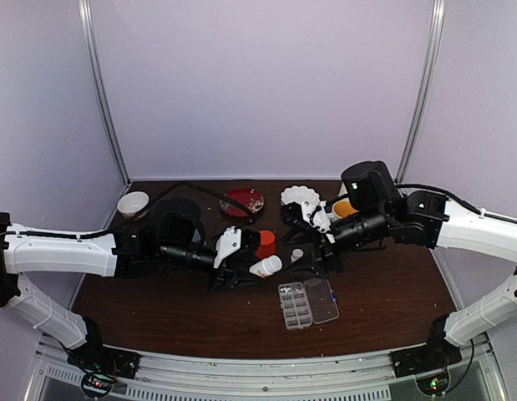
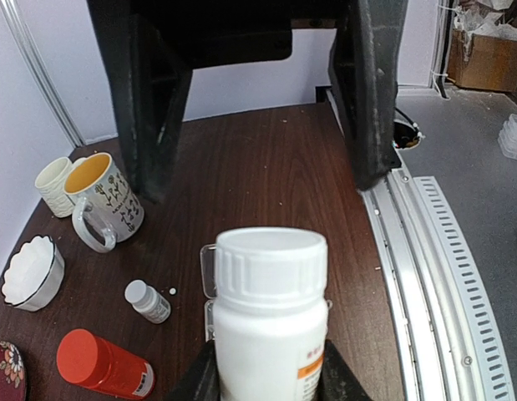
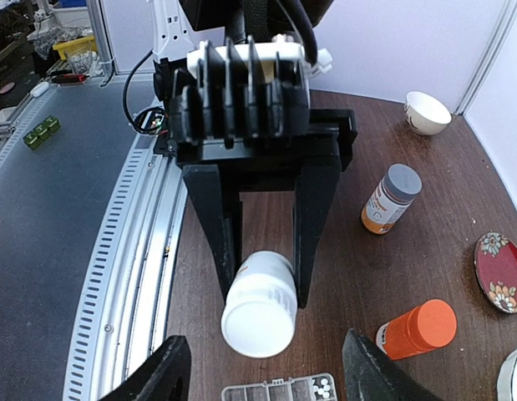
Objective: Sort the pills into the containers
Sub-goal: Screw the lid of the pill bottle onto the pill bottle.
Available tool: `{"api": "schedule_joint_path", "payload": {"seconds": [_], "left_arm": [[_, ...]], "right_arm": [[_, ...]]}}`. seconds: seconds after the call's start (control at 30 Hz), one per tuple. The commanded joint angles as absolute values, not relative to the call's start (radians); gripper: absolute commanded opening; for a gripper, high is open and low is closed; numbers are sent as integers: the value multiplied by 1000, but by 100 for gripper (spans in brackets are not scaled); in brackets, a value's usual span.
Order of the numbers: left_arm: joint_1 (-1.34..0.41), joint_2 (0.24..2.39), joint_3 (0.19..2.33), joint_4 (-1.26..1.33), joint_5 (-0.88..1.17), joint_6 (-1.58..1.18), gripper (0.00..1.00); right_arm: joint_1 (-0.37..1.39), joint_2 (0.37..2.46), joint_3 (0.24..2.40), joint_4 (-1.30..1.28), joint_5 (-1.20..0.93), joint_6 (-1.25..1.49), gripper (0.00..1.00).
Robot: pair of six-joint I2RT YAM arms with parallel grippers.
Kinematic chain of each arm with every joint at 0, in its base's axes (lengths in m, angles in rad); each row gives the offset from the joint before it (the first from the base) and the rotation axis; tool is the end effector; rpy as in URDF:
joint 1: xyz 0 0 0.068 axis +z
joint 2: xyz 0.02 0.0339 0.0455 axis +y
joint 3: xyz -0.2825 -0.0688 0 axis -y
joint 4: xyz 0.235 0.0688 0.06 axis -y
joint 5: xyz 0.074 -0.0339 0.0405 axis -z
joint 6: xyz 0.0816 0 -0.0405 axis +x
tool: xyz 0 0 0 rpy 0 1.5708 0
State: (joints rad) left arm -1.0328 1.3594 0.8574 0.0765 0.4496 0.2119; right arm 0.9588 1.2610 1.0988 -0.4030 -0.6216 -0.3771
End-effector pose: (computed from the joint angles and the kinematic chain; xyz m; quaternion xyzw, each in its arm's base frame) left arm 0.1386 -0.3015 0.2684 0.5758 0.5953 -0.3826 0.4096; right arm 0.1300 0.2679 0.3287 -0.6324 0.5637 0.3883 0.3627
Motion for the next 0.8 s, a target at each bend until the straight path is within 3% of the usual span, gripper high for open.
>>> {"api": "schedule_joint_path", "payload": {"seconds": [0.0, 0.43, 0.77], "left_arm": [[-1029, 1347, 889, 87, 486, 199, 9], [-1029, 1348, 893, 79, 485, 203, 9], [-1029, 1340, 889, 77, 484, 204, 9]], "right_arm": [[978, 1295, 1160, -429, -623, -475, 61], [1017, 1329, 1188, -444, -568, -523, 48], [1043, 1366, 1213, -456, -525, -536, 44]]}}
